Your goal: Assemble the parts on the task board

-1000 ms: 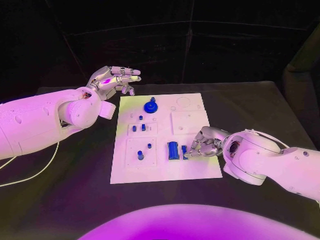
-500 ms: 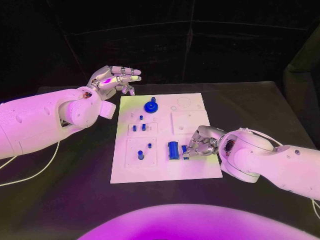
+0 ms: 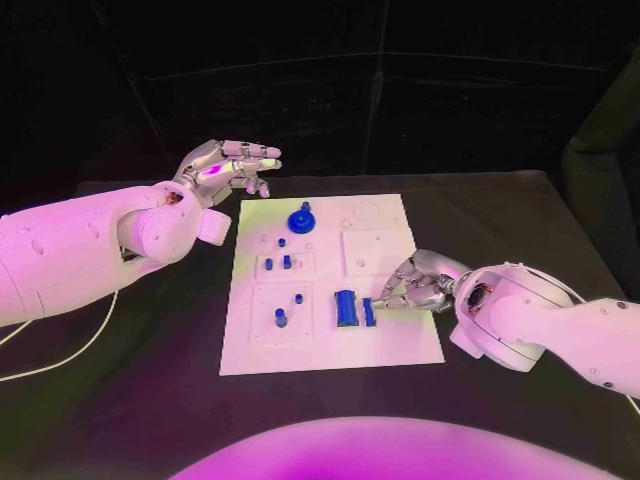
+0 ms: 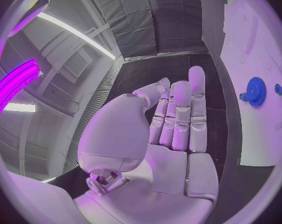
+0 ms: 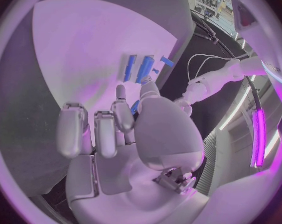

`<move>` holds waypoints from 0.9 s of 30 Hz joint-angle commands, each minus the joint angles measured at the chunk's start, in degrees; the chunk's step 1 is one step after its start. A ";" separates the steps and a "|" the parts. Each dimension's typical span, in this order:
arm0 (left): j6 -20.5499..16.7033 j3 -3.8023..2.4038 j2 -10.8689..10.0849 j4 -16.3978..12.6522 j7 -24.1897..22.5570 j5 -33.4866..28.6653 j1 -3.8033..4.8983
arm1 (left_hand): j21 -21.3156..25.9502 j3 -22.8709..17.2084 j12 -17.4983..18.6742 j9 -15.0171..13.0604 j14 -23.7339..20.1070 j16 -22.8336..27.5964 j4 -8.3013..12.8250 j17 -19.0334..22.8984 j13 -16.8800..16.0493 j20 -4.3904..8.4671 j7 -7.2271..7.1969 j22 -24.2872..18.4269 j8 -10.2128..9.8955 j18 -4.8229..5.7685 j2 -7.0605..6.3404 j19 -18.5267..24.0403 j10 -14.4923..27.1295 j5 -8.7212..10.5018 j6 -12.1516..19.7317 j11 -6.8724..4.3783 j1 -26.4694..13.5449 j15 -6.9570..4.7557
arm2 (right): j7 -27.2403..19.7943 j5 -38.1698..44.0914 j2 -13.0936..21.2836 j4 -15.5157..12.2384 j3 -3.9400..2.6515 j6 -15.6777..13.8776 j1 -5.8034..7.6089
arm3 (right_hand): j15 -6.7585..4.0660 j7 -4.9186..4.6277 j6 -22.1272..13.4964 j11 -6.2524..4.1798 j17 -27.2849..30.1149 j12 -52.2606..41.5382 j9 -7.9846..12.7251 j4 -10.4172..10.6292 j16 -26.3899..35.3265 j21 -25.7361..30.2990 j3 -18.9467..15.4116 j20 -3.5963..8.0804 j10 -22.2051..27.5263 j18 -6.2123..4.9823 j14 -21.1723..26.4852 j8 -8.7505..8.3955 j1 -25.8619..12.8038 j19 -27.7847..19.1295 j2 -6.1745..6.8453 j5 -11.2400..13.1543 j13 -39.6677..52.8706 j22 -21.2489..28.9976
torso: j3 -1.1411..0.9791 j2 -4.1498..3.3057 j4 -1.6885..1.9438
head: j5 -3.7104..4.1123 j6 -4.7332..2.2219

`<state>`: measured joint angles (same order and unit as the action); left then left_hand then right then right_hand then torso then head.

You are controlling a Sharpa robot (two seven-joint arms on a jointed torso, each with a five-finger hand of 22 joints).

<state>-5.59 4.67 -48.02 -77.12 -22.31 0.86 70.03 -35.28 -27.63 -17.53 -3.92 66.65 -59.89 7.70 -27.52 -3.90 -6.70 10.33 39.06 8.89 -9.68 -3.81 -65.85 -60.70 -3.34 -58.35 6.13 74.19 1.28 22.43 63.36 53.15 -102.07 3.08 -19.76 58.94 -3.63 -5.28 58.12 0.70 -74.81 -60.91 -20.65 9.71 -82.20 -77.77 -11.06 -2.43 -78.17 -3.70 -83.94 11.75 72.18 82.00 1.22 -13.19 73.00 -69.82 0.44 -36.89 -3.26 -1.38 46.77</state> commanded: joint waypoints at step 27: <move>-4.71 1.80 13.05 16.00 -3.11 -6.18 -1.11 | 31.21 14.72 17.53 3.92 -29.16 52.47 -7.70 27.52 3.90 -4.21 -2.54 -28.34 -8.89 2.90 3.81 35.53 21.17 3.34 19.80 1.11 -23.37 5.11 | -42.60 -45.93 -18.85 38.96 -2.57 1.70 5.53 | 9.06 -1.06 -21.72 5.69 74.81 60.91 20.65 -9.71 82.20 77.77 2.86 -8.05 38.04 -3.16 43.07 -11.75 -16.38 -44.59 -1.22 5.96 -68.88 69.82 | 0.77 4.97 -0.08 | 0.33 -9.64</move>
<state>-10.48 6.48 -34.80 -60.92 -25.50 -5.46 68.88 -5.77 -17.73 -4.62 -3.35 52.16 -10.30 2.91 -4.24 -3.28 -15.49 10.77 14.85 4.11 -9.69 -2.95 -42.12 -54.48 -3.09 -53.17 10.13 70.80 9.10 -20.38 17.21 34.04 -62.93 0.49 -17.87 64.48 7.58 -8.94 50.98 9.49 -4.88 -3.45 -4.50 -0.36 -3.54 -4.89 -11.56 -14.58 -56.40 -9.80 -57.85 3.45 78.08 53.00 -4.65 -10.11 5.60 -4.63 1.15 -31.86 -3.30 -1.08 36.91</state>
